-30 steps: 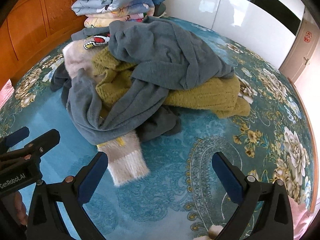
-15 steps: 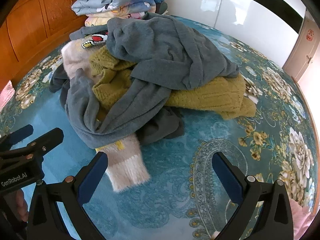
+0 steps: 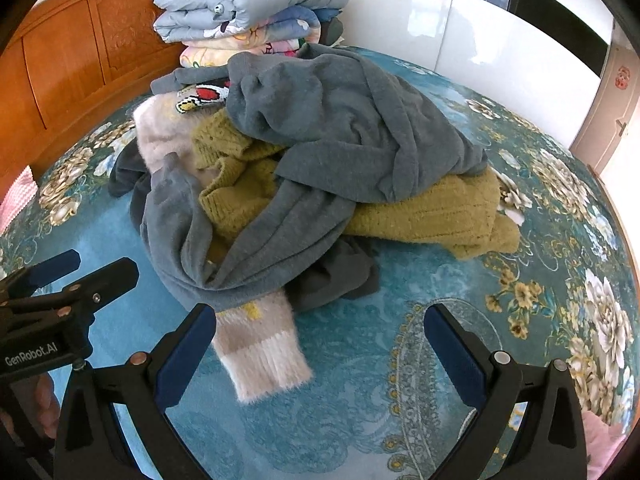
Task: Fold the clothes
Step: 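Move both grippers toward the clothes heap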
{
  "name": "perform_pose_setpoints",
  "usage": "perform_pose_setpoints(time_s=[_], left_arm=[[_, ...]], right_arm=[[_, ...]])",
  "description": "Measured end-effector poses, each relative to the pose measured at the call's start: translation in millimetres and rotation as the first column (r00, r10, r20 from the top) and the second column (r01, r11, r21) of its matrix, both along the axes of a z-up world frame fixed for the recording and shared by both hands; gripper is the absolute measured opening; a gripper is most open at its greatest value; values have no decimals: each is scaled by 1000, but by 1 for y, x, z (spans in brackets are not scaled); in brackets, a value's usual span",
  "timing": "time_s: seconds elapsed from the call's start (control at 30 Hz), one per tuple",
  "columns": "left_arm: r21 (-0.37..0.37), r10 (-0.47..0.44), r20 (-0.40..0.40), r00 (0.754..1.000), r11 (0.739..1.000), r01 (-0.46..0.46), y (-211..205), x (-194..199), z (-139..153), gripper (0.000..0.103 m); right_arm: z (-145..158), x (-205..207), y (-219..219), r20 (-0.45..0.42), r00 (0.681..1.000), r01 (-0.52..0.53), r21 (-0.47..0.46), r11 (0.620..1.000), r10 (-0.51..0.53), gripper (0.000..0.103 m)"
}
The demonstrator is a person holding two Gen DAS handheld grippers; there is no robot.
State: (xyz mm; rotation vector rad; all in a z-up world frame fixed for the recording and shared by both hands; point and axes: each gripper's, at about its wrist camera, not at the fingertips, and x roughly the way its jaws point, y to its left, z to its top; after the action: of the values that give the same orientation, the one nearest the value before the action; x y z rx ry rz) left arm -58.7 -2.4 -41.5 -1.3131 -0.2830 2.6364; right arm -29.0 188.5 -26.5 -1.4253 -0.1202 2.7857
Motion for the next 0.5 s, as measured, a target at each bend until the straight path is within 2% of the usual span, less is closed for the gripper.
perform_pose_setpoints(time_s=[0.27,0.37,0.5], left_arm=[[-15,-40,-23,999,999,40,-13,0,-1,103],[-8,-53,-31,998,999,53,-18,0,-4,103],[0,-57,-29,998,998,57,-27,1,-10,103]], right_arm=[[-7,-3,-8,2,1000,-5,-14,1000,5,103],[-9,-5,-14,0,1000,-15,12,1000,15,103],[-12,-7,-20,27,999,-41,15,999,41,103]])
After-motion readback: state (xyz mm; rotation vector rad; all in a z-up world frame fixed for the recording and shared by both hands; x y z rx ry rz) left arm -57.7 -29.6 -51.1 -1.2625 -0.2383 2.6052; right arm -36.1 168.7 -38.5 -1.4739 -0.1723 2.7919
